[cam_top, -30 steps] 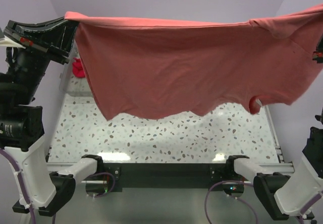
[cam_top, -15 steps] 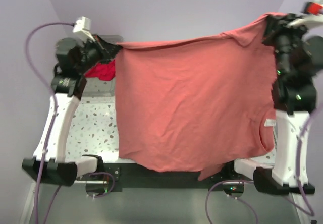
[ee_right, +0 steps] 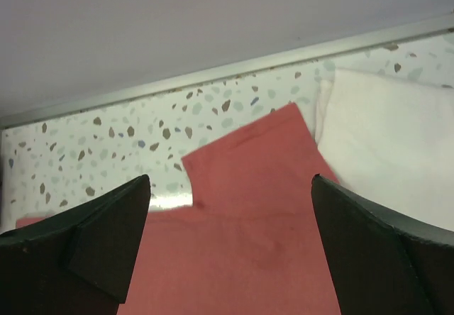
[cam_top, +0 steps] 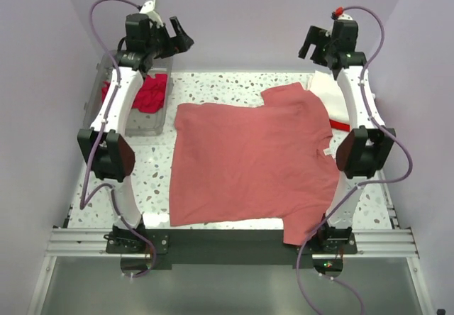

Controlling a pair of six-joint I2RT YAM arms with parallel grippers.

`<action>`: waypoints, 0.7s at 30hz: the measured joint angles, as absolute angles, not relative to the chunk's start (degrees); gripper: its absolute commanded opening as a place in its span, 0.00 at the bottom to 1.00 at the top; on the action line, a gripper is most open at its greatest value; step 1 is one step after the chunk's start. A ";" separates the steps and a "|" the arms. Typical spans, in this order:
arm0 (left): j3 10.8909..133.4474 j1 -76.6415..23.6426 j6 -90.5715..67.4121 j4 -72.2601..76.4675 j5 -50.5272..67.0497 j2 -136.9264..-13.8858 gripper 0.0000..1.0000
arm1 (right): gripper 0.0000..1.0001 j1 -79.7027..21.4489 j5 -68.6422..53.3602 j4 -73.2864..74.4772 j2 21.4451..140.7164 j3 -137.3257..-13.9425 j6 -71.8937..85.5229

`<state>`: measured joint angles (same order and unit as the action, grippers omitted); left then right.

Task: Fold and stack the t-shirts
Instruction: Flatten the tshirt out

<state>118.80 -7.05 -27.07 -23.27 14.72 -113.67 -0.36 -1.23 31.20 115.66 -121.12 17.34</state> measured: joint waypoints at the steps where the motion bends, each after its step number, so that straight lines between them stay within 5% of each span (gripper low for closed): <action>1: 118.08 -7.53 -26.39 -23.03 13.98 -112.25 1.00 | 0.99 -0.36 -1.30 30.96 113.54 -118.52 17.45; 10: 96.29 -18.28 -23.38 -22.02 8.19 -97.32 1.00 | 0.99 -1.17 -3.81 27.51 86.87 -88.99 17.56; 21: 76.75 -20.93 -27.59 -22.22 7.81 -96.38 1.00 | 0.98 -5.98 -6.02 28.82 84.05 -67.92 17.82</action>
<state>76.75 -20.93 -27.59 -22.22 7.81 -96.38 -5.98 -6.02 28.82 84.05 -67.92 17.82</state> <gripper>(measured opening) 0.997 0.985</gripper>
